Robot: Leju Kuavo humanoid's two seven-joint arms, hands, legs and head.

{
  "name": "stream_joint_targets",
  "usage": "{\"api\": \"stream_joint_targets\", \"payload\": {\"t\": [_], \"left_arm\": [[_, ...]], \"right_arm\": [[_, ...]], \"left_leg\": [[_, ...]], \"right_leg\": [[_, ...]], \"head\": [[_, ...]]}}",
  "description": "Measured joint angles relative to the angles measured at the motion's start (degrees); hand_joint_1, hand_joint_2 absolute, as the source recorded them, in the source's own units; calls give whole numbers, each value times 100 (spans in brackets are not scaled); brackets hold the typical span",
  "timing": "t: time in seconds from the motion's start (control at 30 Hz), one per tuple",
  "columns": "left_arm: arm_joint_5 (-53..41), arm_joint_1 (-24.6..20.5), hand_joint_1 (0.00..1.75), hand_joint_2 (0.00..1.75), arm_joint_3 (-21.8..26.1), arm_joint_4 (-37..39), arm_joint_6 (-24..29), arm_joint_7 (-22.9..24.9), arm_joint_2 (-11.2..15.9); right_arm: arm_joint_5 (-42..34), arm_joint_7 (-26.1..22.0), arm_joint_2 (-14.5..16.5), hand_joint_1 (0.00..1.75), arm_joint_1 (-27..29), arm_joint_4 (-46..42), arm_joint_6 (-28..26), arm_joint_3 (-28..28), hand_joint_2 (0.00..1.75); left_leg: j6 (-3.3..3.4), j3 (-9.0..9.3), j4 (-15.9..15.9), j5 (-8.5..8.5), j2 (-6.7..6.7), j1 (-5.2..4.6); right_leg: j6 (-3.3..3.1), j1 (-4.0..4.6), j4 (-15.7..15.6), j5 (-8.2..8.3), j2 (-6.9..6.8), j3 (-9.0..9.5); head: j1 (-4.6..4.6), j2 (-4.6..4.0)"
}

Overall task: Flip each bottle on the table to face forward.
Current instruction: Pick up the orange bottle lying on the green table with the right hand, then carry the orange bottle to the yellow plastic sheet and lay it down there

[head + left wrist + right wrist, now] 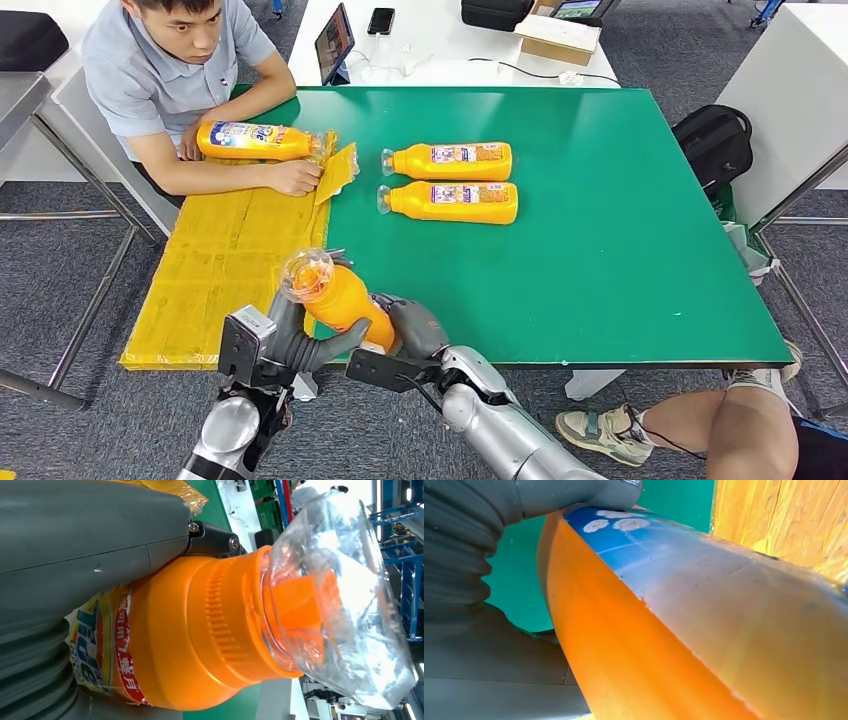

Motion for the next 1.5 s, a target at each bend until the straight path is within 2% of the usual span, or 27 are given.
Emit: {"api": "stream_joint_targets", "payload": {"t": [0.17,0.2,0.3,0.33,0.37,0.5,0.67,1.1,1.27,1.37,1.5], "left_arm": [[9,-15,175,175,-1,29,-5,2,-2],[51,-17,175,175,-1,35,-28,10,-2],[341,-38,175,175,2,81,-217,44,-4],[477,-54,175,175,4,114,-306,56,-9],[635,-76,175,175,9,156,-395,64,-21],[1259,-151,175,175,33,349,-564,73,-139],[1891,-144,175,175,73,564,-624,126,-253],[1994,-155,175,175,110,650,-645,121,-307],[2446,-197,175,175,128,650,-625,103,-322],[2606,-279,175,175,156,650,-423,164,-319],[2379,-428,175,175,168,669,64,163,-292]], "right_arm": [[2,3,1,174,3,0,0,10,175],[1,1,1,152,3,-1,-8,14,175],[-34,-69,1,24,19,-10,-74,25,175],[-63,-139,2,1,35,-23,-102,30,175],[-109,-237,2,0,59,-44,-135,36,175],[-334,-745,15,0,145,-177,-371,69,0],[-538,-1201,77,0,116,-385,-697,102,0],[-572,-1222,80,0,103,-450,-715,109,0],[-751,-1372,81,0,114,-463,-840,109,0],[-848,-1438,83,0,128,-498,-988,109,0],[-844,-1463,91,0,134,-503,-1341,95,0]], "left_leg": [[0,0,0,0,0,0],[0,0,0,0,0,0],[0,0,0,0,-1,0],[0,0,0,0,-2,0],[0,0,0,0,-2,0],[0,0,0,0,-1,0],[0,1,0,0,2,0],[0,0,0,0,2,0],[0,0,0,0,1,0],[0,0,0,1,1,0],[1,0,0,2,1,0]], "right_leg": [[0,0,0,0,0,0],[0,0,0,0,0,0],[0,0,0,0,-1,0],[0,0,0,0,-1,0],[0,0,0,0,-1,0],[0,0,0,0,-1,0],[0,0,-1,0,0,-3],[0,0,-1,0,0,-3],[0,0,-1,0,0,-3],[0,0,-1,0,-1,-2],[0,0,0,1,-1,-2]], "head": [[1,0],[0,0],[1,0],[1,0],[1,0],[0,0],[0,0],[-1,0],[-1,0],[-1,0],[0,0]]}}
